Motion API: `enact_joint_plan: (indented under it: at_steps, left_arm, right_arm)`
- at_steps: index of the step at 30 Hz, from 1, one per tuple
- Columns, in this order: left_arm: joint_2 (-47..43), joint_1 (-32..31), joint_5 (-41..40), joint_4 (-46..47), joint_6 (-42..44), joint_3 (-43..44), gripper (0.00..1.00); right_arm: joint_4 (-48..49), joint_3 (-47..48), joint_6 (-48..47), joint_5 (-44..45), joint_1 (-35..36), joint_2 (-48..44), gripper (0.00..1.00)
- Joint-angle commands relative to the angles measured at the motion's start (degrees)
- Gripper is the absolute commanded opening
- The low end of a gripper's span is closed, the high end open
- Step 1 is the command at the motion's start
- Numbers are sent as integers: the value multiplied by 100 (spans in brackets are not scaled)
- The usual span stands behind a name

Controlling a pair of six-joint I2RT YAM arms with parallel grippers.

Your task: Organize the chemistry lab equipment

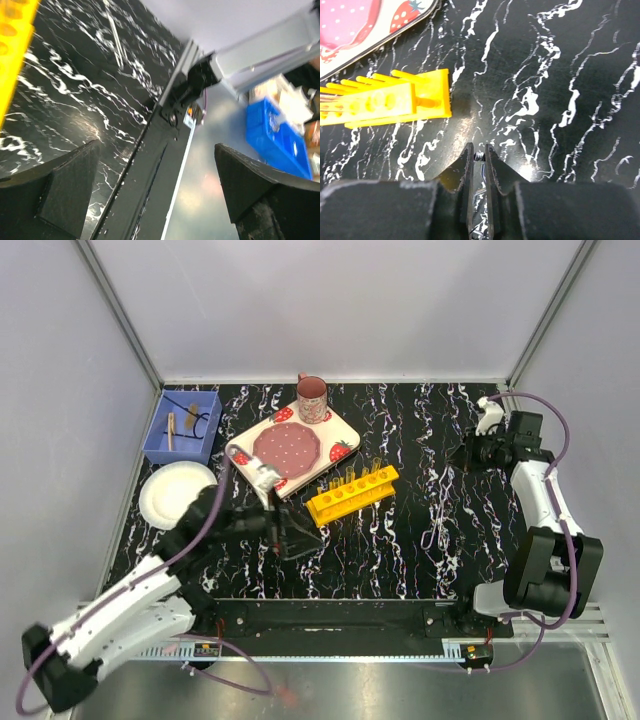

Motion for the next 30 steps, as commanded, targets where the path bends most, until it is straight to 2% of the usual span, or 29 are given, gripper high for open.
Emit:
enact_joint_plan:
  at_steps: [1, 3, 4, 6, 7, 10, 13, 14, 20, 26, 30]
  left_arm:
    - [977, -1589, -1522, 539, 652, 668, 99]
    - [1469, -2049, -2057, 758, 1038, 966, 99]
    - [1985, -2408, -2243, 872, 1127, 1072, 99]
    - [2497, -2683, -2655, 995, 1338, 1423, 99]
    - [3022, -2893, -2806, 1065, 1365, 1564, 99]
    - [3754, -3114, -3325, 1180, 1251, 2109, 99]
    - [4598, -3211, -3607, 1180, 1006, 2698, 99]
    - [4974, -3229, -3964, 1145, 962, 2856, 99]
    - [6014, -3238, -4722, 671, 488, 3920, 99]
    - [7007, -3238, -5040, 188, 303, 4904, 99]
    - [7412, -3238, -4891, 187, 311, 5169, 94]
  right_arm:
    - [167, -49, 132, -788, -26, 28, 0]
    - [141, -49, 246, -946, -26, 72, 0]
    - [115, -57, 273, -1087, -26, 124, 0]
    - [88, -49, 343, -1202, -26, 151, 0]
    - [62, -66, 361, -1263, -26, 151, 0]
    - [0, -92, 405, -1412, -26, 133, 0]
    - [-35, -128, 422, -1553, -26, 116, 0]
    - [-26, -128, 431, -1571, -26, 116, 0]
    - [-53, -137, 457, -1765, -26, 98, 0]
    - [-61, -128, 457, -1861, -26, 63, 0]
    - [-62, -136, 457, -1923, -26, 54, 0]
